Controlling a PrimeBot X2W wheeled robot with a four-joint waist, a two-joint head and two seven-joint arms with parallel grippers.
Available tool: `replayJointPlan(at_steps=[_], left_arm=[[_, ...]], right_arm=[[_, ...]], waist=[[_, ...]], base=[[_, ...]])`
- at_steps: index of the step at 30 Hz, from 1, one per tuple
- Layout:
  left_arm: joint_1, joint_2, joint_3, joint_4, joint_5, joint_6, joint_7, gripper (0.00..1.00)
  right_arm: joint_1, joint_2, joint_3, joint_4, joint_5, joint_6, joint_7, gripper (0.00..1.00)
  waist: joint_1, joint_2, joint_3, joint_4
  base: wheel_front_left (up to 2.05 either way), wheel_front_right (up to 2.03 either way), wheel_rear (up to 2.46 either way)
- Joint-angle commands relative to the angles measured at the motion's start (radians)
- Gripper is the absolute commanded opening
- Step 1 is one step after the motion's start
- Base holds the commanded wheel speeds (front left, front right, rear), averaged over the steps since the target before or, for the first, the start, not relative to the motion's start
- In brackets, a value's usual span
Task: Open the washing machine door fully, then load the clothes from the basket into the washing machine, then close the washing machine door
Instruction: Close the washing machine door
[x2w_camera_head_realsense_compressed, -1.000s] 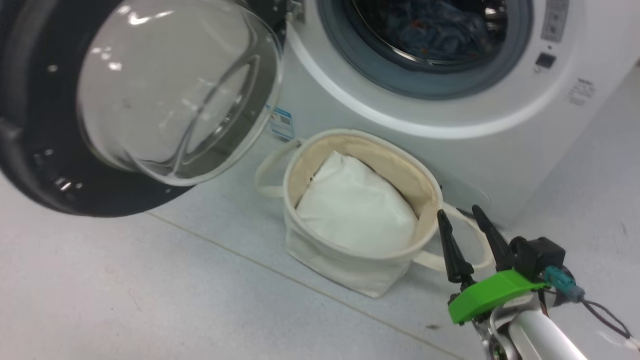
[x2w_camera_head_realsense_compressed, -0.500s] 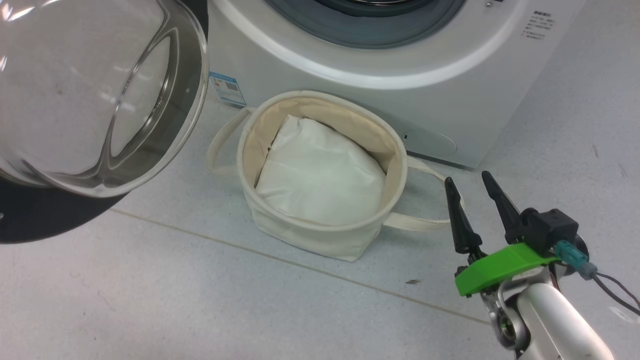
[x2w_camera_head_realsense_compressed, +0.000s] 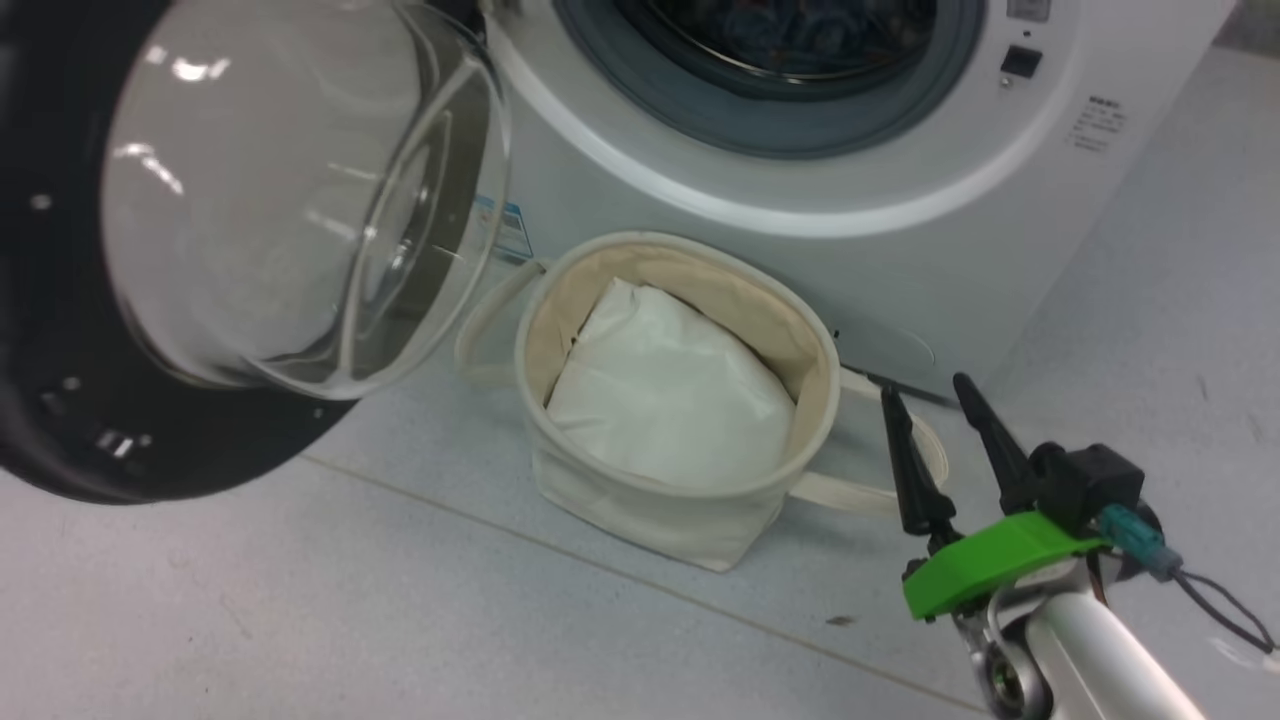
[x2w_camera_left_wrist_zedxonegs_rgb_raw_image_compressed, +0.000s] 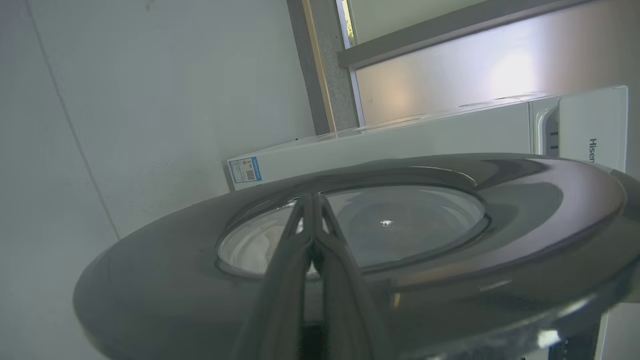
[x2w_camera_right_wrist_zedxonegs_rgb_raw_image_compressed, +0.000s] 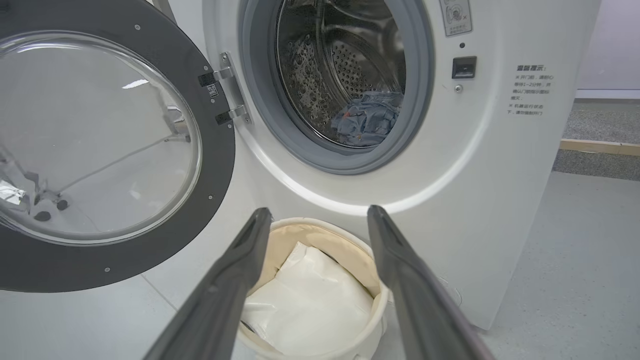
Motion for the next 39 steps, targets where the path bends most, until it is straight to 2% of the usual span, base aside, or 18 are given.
replayJointPlan(at_steps=[1,9,14,18,21,30,34,39], left_arm=[[0.008,0.040,-0.002,-0.027,-0.008,-0.008,0.037,0.00],[0.066,-0.044,-0.069,-0.120,-0.007,-0.021,0.181,0.00],[0.133,-0.133,-0.117,-0.264,-0.013,-0.022,0.267,0.00],[0.196,-0.194,-0.160,-0.403,-0.012,0.000,0.344,0.00],[0.248,-0.245,-0.183,-0.543,-0.020,0.037,0.391,0.00],[0.411,-0.375,-0.235,-0.927,-0.012,0.162,0.433,0.00],[0.450,-0.404,-0.230,-1.009,0.001,0.195,0.395,0.00],[0.449,-0.421,-0.195,-1.024,0.018,0.208,0.303,0.00]], right_arm=[[0.007,0.010,0.021,-0.023,0.009,0.000,-0.008,1.00],[0.039,0.030,0.024,-0.016,0.027,0.000,-0.008,1.00],[0.076,0.043,0.013,-0.013,0.036,0.000,-0.008,1.00],[0.091,0.054,0.007,-0.019,0.038,0.000,-0.008,1.00],[0.106,0.062,-0.006,-0.024,0.037,0.000,-0.008,1.00],[0.127,0.081,-0.019,-0.029,0.029,0.000,-0.008,1.00],[0.124,0.081,-0.018,-0.037,0.024,0.000,-0.008,1.00],[0.116,0.076,-0.017,-0.044,0.019,0.000,-0.008,1.00]], waist=[[0.0001,0.0000,-0.025,0.016],[0.0001,0.0000,-0.084,0.031],[0.0001,0.0000,-0.125,0.020],[0.0001,0.0000,-0.141,-0.008],[0.0001,0.0000,-0.142,-0.035],[0.0001,0.0000,-0.142,-0.173],[0.0001,0.0000,-0.141,-0.264],[0.0001,0.0000,-0.125,-0.381]], base=[[0.00,0.00,0.00],[0.00,0.00,0.00],[0.00,0.00,0.00],[0.00,0.00,0.00],[0.00,0.00,0.00],[0.00,0.00,0.00],[0.00,0.00,0.00],[0.00,0.00,0.00]])
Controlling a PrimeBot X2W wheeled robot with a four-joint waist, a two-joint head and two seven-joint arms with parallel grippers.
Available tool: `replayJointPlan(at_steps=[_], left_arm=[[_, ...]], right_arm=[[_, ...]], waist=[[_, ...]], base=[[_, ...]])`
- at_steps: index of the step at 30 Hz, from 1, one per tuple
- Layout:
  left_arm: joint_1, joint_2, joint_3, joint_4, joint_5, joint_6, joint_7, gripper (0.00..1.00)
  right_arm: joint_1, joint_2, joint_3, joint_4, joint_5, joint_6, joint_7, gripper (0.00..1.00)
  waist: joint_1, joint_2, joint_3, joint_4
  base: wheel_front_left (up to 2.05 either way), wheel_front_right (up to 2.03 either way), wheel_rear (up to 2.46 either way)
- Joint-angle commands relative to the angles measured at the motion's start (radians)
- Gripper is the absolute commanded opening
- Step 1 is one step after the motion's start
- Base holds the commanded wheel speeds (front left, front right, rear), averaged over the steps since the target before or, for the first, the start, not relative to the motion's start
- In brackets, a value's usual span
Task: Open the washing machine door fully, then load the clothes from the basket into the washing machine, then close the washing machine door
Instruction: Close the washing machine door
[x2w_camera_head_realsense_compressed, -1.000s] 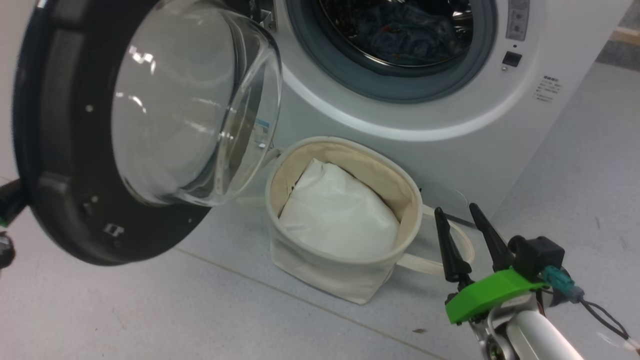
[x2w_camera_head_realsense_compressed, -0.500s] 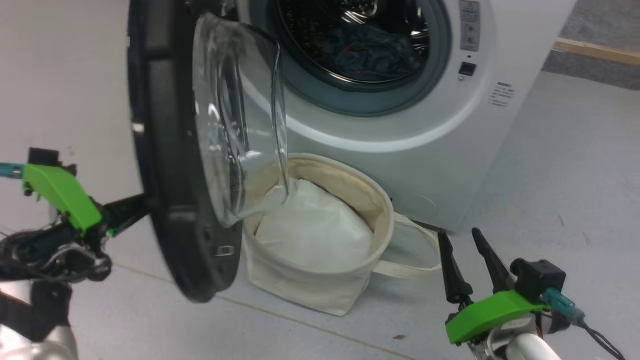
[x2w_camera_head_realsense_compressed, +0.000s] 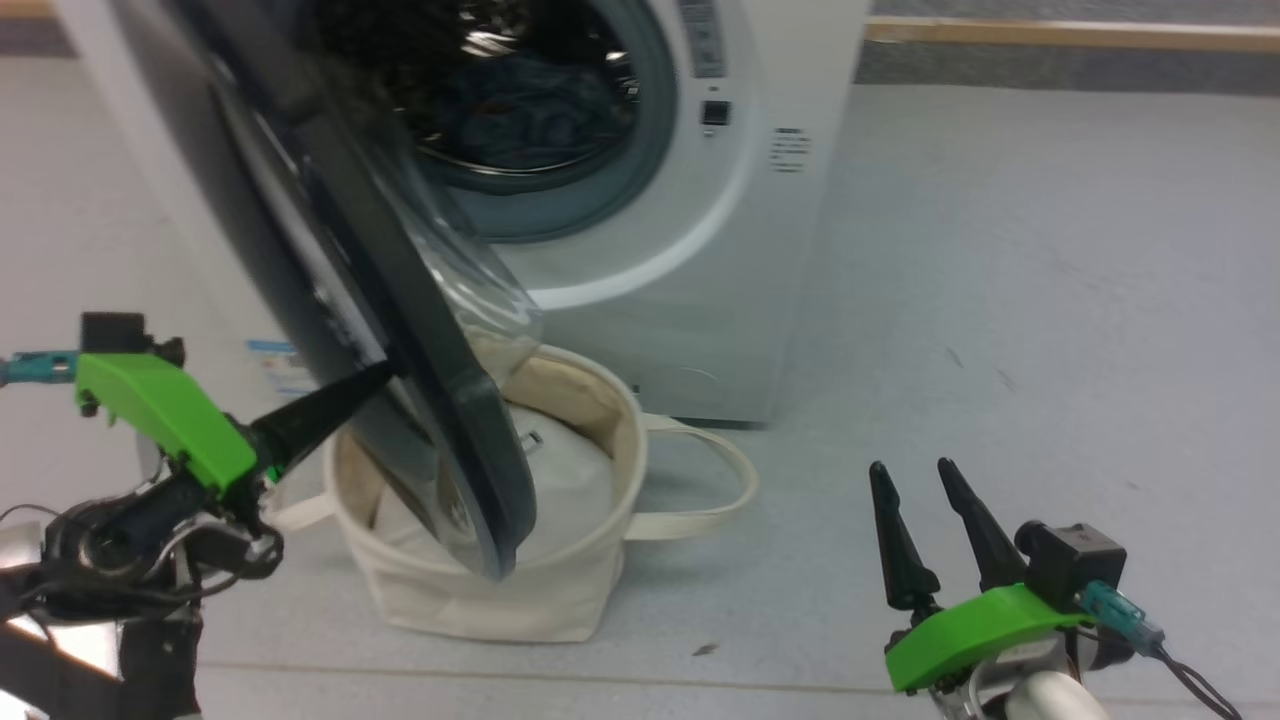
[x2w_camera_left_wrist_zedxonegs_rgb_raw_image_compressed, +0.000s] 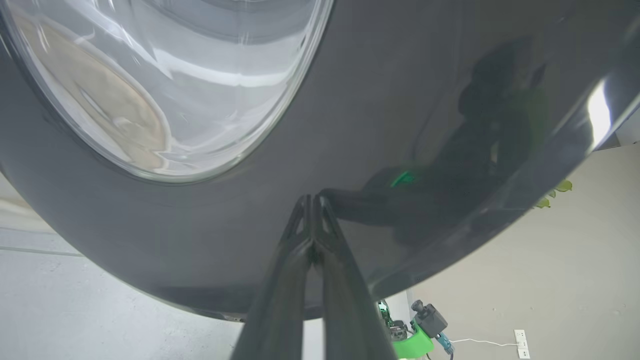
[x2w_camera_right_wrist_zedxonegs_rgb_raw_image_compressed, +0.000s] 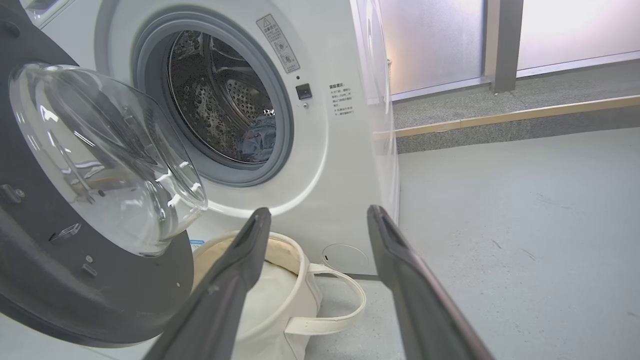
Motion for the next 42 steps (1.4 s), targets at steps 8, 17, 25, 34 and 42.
replayJointPlan(at_steps=[8,17,25,34,42], left_arm=[[-0.104,0.023,0.088,0.014,0.016,-0.021,-0.117,0.00],[-0.193,0.061,0.129,0.112,0.026,-0.063,-0.210,0.00],[-0.234,0.068,0.128,0.189,0.029,-0.114,-0.255,0.00],[-0.178,0.059,0.087,0.198,0.058,-0.177,-0.271,1.00],[-0.073,0.119,-0.029,0.120,0.227,-0.230,-0.450,1.00]], right_arm=[[-0.049,0.004,0.017,-0.051,-0.013,0.000,-0.008,1.00],[-0.085,0.019,0.019,-0.066,-0.020,0.000,-0.008,1.00],[-0.099,0.025,0.025,-0.075,-0.022,0.000,-0.008,1.00],[-0.103,-0.005,0.038,-0.063,-0.013,0.000,-0.008,1.00],[-0.093,-0.032,0.036,-0.057,-0.009,0.000,-0.008,1.00]], waist=[[0.0000,-0.0001,0.065,-0.220],[0.0000,-0.0001,0.123,-0.354],[0.0000,-0.0001,0.125,-0.358],[0.0000,-0.0001,0.081,-0.236],[0.0000,-0.0001,0.049,-0.109]], base=[[0.00,0.00,0.00],[0.00,0.00,0.00],[0.00,0.00,0.00],[0.00,0.00,0.00],[0.00,0.00,0.00]])
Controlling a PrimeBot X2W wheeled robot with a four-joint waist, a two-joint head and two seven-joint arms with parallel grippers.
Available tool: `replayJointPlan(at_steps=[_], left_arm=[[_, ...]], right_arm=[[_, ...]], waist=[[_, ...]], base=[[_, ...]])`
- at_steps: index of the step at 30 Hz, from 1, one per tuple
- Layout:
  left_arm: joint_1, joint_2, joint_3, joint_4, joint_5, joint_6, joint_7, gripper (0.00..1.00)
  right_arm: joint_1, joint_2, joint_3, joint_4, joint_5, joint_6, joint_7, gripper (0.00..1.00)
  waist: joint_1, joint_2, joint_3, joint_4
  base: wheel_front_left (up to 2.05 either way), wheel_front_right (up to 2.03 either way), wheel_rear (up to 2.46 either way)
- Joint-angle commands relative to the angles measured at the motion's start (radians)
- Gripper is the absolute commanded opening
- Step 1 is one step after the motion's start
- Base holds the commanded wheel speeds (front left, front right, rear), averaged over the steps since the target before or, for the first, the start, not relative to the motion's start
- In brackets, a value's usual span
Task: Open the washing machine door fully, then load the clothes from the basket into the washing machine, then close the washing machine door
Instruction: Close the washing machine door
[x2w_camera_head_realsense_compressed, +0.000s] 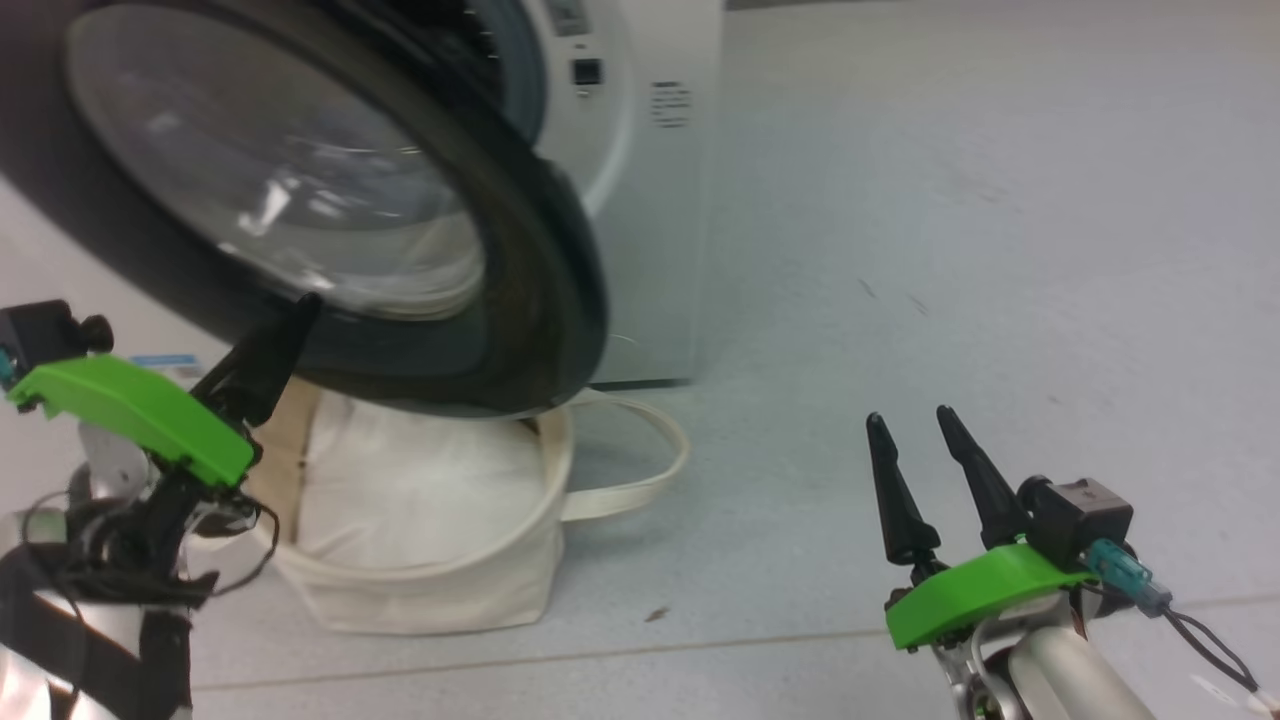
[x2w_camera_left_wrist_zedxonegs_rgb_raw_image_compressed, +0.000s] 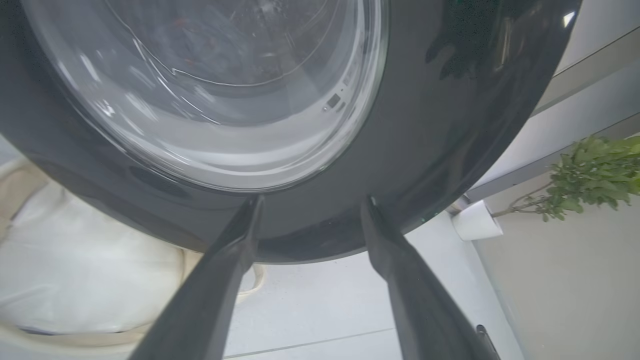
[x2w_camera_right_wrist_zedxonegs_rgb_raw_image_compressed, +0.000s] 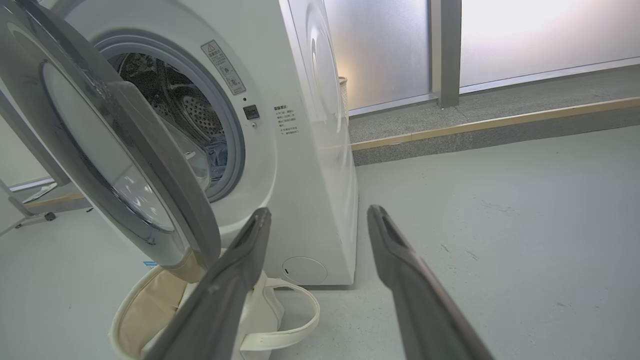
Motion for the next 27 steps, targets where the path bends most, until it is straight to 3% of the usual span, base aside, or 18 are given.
replayJointPlan(at_steps=[1,7,14,21,27], left_arm=[[-0.008,0.065,-0.005,-0.064,0.041,-0.011,-0.074,1.00],[0.078,0.167,-0.159,-0.111,0.135,-0.012,-0.321,1.00],[0.161,0.301,-0.292,-0.060,0.241,-0.012,-0.652,1.00],[0.172,0.334,-0.336,0.067,0.303,-0.012,-0.861,1.00],[0.184,0.279,-0.267,0.149,0.340,-0.010,-0.900,1.00]], right_arm=[[-0.028,-0.012,0.017,-0.029,0.001,0.000,-0.008,1.00],[-0.022,-0.022,0.019,-0.028,0.003,0.000,-0.008,1.00],[-0.019,-0.040,0.018,-0.034,0.000,0.000,-0.008,1.00],[-0.012,-0.046,0.013,-0.037,0.001,0.000,-0.008,1.00],[-0.010,-0.044,0.008,-0.037,0.000,0.000,-0.008,1.00]], waist=[[0.0001,0.0000,-0.024,0.059],[0.0001,0.0000,-0.047,0.108],[0.0001,0.0000,-0.069,0.142],[0.0001,0.0000,-0.077,0.159],[0.0001,0.0000,-0.073,0.156]], base=[[0.00,0.00,0.00],[0.00,0.00,0.00],[0.00,0.00,0.00],[0.00,0.00,0.00],[0.00,0.00,0.00]])
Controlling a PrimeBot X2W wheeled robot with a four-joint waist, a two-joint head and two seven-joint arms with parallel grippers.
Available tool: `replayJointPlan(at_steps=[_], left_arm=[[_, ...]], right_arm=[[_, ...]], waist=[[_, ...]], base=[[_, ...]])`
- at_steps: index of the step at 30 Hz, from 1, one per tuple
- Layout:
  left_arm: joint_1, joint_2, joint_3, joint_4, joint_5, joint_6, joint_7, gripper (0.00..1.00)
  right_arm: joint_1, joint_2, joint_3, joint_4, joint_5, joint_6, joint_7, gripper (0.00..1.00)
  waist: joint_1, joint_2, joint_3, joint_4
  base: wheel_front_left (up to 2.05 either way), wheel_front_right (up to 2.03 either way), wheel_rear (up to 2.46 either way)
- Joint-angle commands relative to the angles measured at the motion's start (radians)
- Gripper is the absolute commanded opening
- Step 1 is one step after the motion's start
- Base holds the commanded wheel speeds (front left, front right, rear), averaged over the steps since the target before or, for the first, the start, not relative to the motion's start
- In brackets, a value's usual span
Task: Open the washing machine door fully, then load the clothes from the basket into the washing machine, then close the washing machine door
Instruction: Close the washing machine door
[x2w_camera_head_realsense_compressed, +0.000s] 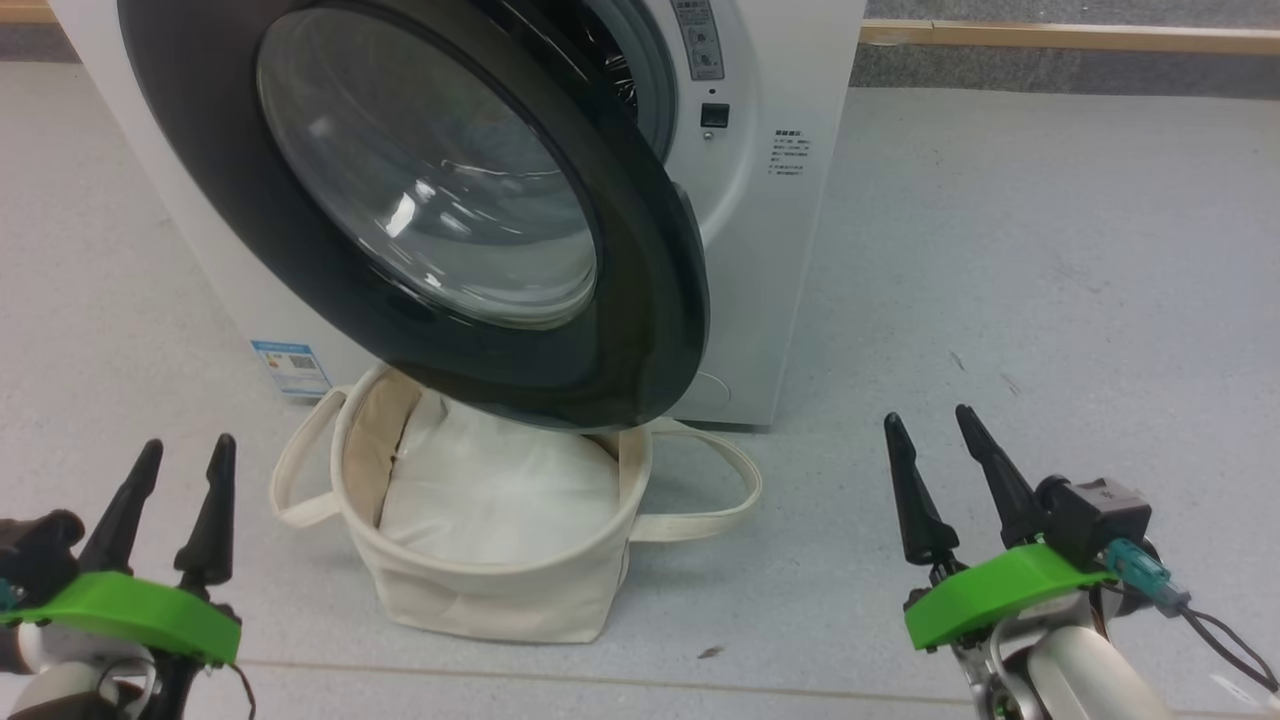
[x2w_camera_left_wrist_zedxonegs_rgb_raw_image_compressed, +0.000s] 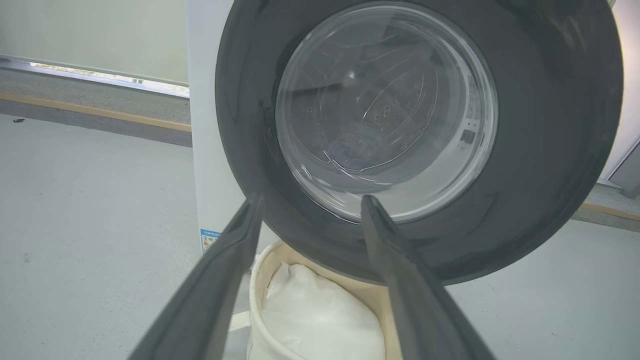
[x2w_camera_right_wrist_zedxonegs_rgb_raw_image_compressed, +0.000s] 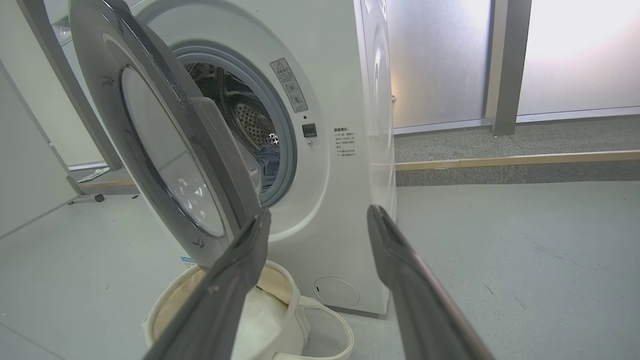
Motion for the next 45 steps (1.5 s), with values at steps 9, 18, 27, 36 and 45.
replayJointPlan(at_steps=[9,18,27,36,45], left_arm=[[-0.022,-0.020,0.100,-0.051,0.074,-0.006,-0.012,1.00],[-0.013,-0.023,0.101,-0.059,0.076,-0.006,-0.012,1.00],[-0.019,-0.027,0.107,-0.066,0.076,-0.006,-0.012,1.00],[-0.048,-0.027,0.073,-0.064,0.071,-0.006,-0.012,1.00],[-0.075,-0.032,0.042,-0.056,0.042,-0.006,-0.012,1.00]], right_arm=[[-0.012,-0.011,0.007,-0.028,0.000,0.000,-0.008,1.00],[-0.013,-0.011,0.010,-0.028,0.005,0.000,-0.008,1.00],[-0.040,-0.025,0.055,-0.009,-0.020,0.000,-0.008,0.00],[-0.184,0.007,0.209,0.086,-0.014,0.000,-0.008,0.00],[-0.358,0.021,0.233,0.315,0.021,0.000,-0.008,0.00]], waist=[[0.0000,-0.0001,-0.004,0.001],[0.0000,-0.0001,-0.005,0.005],[0.0000,-0.0001,-0.011,0.033],[0.0000,-0.0001,-0.003,0.135],[0.0000,-0.0001,0.023,0.256]], base=[[0.00,0.00,0.00],[0.00,0.00,0.00],[0.00,0.00,0.00],[0.00,0.00,0.00],[0.00,0.00,0.00]])
